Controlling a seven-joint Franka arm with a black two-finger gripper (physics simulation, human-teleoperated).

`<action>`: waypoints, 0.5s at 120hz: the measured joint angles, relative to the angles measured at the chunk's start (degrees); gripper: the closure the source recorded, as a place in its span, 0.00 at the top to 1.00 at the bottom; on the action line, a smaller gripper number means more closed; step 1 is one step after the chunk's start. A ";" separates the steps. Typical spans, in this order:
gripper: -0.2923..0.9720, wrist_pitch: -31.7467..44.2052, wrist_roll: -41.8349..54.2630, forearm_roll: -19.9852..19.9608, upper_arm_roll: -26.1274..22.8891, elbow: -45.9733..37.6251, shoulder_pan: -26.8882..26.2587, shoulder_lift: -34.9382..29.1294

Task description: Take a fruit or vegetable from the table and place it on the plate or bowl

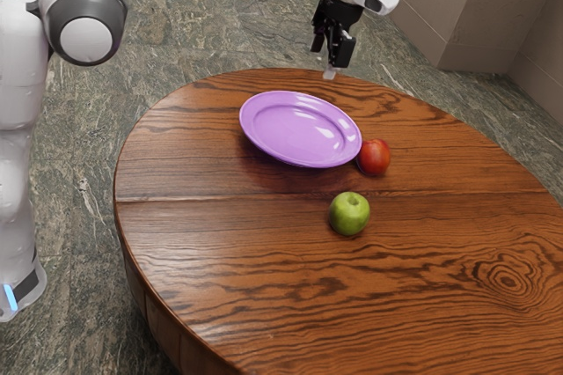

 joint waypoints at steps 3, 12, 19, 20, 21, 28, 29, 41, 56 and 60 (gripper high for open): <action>0.77 0.04 0.08 -0.01 0.00 0.00 0.00 0.00; 0.77 0.12 0.30 0.02 -0.04 0.03 -0.01 0.13; 0.77 0.17 0.46 0.08 -0.12 0.07 -0.09 0.24; 0.77 0.18 0.48 0.08 -0.13 0.07 -0.10 0.26; 0.77 0.18 0.50 0.08 -0.14 0.08 -0.11 0.28; 0.77 0.21 0.63 0.08 -0.13 0.08 -0.11 0.40; 0.77 0.22 0.65 0.08 -0.12 0.08 -0.11 0.41; 0.77 0.24 0.87 0.07 -1.37 2.58 -0.01 0.48; 0.77 0.28 2.14 0.11 -8.49 2.41 -0.76 1.21; 0.77 0.43 3.09 -0.02 -10.16 0.82 -0.70 1.58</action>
